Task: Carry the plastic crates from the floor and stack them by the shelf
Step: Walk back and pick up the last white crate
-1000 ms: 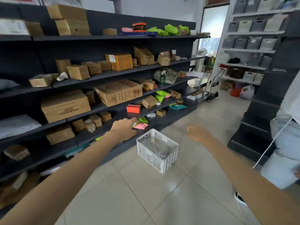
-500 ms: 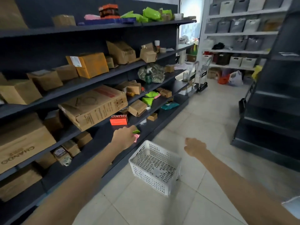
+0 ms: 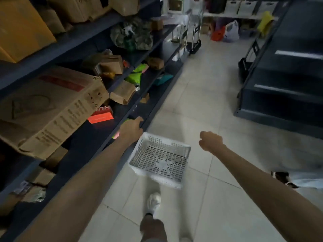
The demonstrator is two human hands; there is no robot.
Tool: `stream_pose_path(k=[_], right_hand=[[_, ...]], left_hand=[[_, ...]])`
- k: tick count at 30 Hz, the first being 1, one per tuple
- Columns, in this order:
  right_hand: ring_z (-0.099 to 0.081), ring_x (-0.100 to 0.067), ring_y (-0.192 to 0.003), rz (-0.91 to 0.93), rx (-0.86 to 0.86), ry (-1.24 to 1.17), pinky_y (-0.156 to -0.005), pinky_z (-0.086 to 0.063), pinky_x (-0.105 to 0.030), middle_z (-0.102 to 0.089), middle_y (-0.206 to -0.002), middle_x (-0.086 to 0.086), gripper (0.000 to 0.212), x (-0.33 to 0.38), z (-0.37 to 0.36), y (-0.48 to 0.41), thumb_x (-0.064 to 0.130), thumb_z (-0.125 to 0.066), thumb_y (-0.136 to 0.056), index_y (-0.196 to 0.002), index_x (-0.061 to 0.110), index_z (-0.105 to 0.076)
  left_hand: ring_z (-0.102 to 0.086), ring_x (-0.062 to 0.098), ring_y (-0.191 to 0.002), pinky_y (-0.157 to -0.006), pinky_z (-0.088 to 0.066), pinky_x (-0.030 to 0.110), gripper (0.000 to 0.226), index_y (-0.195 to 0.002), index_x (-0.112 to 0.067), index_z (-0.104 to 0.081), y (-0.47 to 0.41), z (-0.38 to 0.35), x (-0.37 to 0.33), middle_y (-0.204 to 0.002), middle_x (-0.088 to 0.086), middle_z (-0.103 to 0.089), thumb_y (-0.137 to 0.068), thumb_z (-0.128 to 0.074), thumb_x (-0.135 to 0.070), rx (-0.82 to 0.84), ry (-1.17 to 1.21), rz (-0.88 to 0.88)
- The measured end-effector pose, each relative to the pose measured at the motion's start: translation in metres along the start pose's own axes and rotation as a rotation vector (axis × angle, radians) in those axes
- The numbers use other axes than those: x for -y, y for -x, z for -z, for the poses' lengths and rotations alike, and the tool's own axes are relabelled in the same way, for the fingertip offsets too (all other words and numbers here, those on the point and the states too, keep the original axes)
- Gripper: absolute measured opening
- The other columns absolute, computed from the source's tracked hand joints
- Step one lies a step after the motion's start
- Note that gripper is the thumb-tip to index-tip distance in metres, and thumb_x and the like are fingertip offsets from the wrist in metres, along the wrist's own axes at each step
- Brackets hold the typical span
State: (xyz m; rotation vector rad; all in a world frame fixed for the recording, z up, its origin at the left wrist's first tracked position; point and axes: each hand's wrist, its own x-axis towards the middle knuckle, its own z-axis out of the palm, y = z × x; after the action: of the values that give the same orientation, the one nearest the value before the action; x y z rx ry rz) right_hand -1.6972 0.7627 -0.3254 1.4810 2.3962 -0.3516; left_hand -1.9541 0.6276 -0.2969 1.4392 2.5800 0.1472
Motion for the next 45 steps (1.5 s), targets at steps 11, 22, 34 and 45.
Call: stream_pose_path(k=[11,22,34,45], right_hand=[[-0.058,-0.031,-0.105,-0.189,0.059,-0.136,-0.076,-0.036,-0.031,-0.058,-0.119,-0.014,0.036,0.065,-0.01,-0.106,0.012,-0.044,-0.09,-0.126,0.011,-0.048],[-0.057,-0.033,-0.111,-0.326,0.191,-0.386,-0.094,-0.044,-0.041,-0.06,-0.122,-0.013,0.046,0.07,-0.196,-0.167,0.033,-0.055,-0.087,-0.129,0.016,-0.047],[-0.057,-0.033,-0.107,-0.486,0.173,-0.383,-0.089,-0.047,-0.044,-0.056,-0.117,-0.012,0.054,0.039,-0.431,-0.292,0.017,-0.061,-0.075,-0.125,0.014,-0.04],[-0.059,-0.041,-0.089,-0.511,-0.068,-0.271,-0.07,-0.051,-0.046,-0.051,-0.11,-0.023,0.077,0.029,-0.509,-0.328,-0.006,-0.057,-0.078,-0.141,0.014,-0.018]], left_hand=[[-0.062,0.04,-0.098,-0.078,-0.049,0.041,0.044,-0.129,-0.011,-0.047,-0.14,-0.022,0.037,-0.108,0.021,-0.064,-0.085,-0.052,-0.013,0.137,-0.098,-0.188],[-0.061,0.039,-0.105,-0.082,-0.05,0.043,0.045,-0.131,-0.015,-0.047,-0.176,-0.234,0.137,-0.115,0.019,-0.063,-0.086,-0.054,-0.016,0.345,-0.135,-0.066],[-0.06,0.036,-0.105,-0.081,-0.049,0.044,0.042,-0.127,-0.011,-0.045,-0.271,-0.476,0.207,-0.124,0.015,-0.05,-0.085,-0.054,-0.012,0.314,-0.169,-0.046],[-0.046,0.037,-0.129,-0.101,-0.043,0.047,0.077,-0.152,-0.021,0.0,-0.297,-0.57,0.263,-0.148,0.02,-0.033,-0.094,-0.051,-0.018,0.396,-0.076,0.182]])
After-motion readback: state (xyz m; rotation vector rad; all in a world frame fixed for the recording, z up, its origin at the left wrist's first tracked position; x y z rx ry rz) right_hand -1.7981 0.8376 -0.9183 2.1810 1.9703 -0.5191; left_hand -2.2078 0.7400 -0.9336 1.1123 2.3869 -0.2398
